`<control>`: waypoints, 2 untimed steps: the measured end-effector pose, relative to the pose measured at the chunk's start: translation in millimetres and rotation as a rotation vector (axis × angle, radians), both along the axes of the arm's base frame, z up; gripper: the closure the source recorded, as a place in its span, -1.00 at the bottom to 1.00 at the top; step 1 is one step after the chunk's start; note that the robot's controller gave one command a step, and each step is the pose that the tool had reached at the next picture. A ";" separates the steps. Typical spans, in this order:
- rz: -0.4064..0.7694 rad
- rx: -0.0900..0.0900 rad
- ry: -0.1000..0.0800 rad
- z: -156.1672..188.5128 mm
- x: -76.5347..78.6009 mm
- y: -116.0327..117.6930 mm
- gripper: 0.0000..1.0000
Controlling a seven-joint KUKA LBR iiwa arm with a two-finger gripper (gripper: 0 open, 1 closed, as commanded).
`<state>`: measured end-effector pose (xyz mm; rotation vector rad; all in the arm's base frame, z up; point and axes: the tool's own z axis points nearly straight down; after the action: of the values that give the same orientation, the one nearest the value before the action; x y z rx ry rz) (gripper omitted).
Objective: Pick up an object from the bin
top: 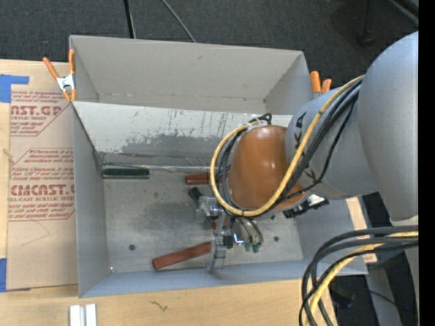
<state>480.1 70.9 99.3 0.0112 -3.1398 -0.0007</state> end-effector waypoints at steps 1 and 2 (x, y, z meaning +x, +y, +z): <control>-0.202 0.002 -0.005 -29.0 8.2 -6.1 -1.00; -0.202 0.001 -0.003 -28.7 8.6 -5.2 -1.00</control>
Offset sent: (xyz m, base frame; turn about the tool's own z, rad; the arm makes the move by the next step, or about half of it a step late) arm 0.0074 -0.0074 -0.0293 0.2026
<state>488.7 65.7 70.5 -0.3054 -3.1282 -0.0031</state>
